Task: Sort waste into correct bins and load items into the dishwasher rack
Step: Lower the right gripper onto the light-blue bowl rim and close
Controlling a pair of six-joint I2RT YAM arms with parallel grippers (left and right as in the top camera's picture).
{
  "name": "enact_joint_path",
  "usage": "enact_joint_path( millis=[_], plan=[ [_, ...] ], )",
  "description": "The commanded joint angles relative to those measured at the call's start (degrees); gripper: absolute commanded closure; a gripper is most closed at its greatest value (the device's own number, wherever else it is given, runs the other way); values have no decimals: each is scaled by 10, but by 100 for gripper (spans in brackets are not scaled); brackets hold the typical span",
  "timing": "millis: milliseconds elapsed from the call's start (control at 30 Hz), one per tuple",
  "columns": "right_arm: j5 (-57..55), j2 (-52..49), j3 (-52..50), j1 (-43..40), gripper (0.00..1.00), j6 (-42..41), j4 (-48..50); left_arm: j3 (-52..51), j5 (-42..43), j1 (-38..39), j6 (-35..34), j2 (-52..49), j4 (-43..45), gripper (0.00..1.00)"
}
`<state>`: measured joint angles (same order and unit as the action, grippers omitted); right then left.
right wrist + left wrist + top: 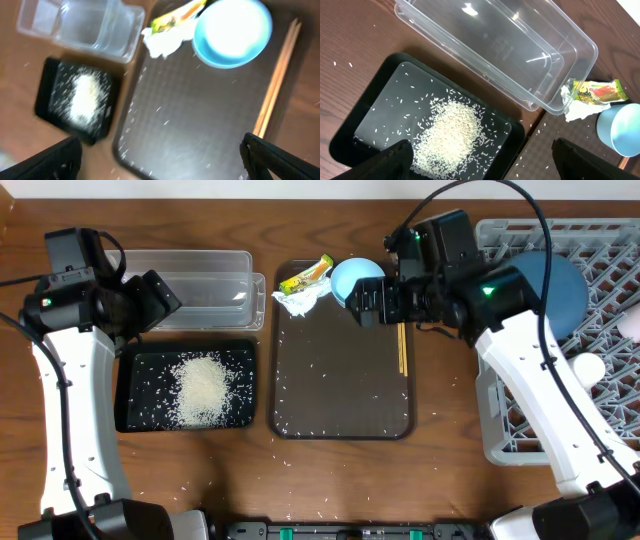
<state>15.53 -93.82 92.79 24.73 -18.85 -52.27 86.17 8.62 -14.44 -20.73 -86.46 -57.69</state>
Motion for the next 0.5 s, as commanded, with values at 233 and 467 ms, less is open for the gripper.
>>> enact_joint_path(
  millis=[233, 467],
  plan=[
    [-139, -119, 12, 57, 3, 68, 129, 13, -3, -2, 3, 0, -1, 8],
    [-209, -189, 12, 68, 19, 72, 225, 13, -3, -2, 3, 0, -1, 8]
  ],
)
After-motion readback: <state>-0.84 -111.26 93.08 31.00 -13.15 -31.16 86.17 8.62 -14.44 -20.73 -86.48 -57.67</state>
